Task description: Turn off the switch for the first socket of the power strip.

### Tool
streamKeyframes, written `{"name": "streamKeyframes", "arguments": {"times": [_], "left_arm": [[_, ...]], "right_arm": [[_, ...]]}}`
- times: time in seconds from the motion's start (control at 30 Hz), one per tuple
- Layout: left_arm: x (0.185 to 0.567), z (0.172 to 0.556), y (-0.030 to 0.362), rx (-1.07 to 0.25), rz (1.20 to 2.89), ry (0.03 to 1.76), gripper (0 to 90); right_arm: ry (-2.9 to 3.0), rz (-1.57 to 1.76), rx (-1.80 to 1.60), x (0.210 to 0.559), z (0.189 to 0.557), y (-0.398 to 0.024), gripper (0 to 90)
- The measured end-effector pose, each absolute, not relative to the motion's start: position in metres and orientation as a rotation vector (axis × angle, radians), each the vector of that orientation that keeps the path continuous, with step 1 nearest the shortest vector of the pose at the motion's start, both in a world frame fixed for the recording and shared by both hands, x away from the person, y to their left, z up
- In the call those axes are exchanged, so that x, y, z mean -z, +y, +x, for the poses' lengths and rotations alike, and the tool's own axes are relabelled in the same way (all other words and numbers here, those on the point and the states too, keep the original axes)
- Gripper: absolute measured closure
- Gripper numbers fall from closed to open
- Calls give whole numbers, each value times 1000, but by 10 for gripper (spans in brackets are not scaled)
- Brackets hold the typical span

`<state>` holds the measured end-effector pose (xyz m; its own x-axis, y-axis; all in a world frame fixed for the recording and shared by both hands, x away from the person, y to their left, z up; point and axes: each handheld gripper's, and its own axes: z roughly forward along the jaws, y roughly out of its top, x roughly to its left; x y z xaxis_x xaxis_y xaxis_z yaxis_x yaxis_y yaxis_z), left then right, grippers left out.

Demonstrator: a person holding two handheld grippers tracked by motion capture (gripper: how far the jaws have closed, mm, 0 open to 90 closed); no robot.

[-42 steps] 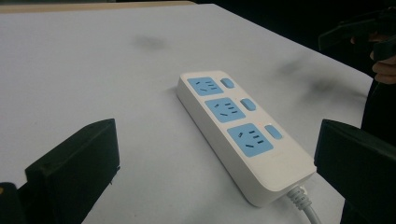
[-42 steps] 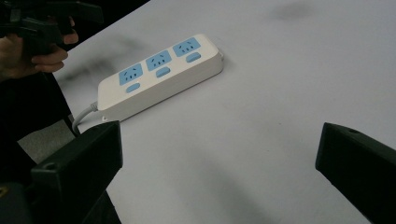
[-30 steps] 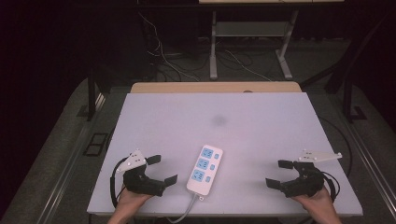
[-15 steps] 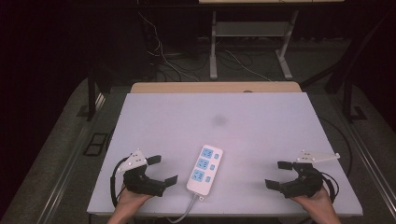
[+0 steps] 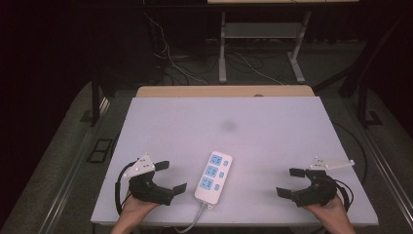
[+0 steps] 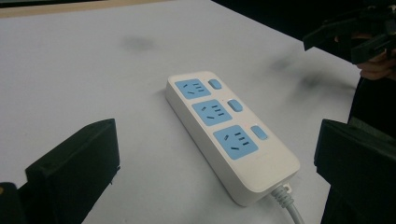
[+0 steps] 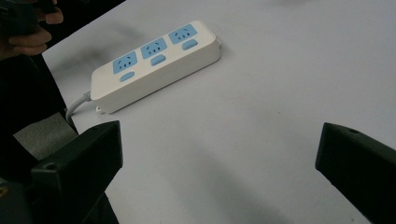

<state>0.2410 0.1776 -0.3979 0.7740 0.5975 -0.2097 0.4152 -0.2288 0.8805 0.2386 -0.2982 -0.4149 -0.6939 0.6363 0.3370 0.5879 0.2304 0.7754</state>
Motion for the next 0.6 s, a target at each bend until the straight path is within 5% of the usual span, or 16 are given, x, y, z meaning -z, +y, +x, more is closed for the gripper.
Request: {"name": "streamKeyframes", "arguments": {"times": [0.6], "left_arm": [[379, 255, 163, -148, 1986, 700, 0]], "right_arm": [[2415, 1222, -1499, 416, 241, -299, 4]]}}
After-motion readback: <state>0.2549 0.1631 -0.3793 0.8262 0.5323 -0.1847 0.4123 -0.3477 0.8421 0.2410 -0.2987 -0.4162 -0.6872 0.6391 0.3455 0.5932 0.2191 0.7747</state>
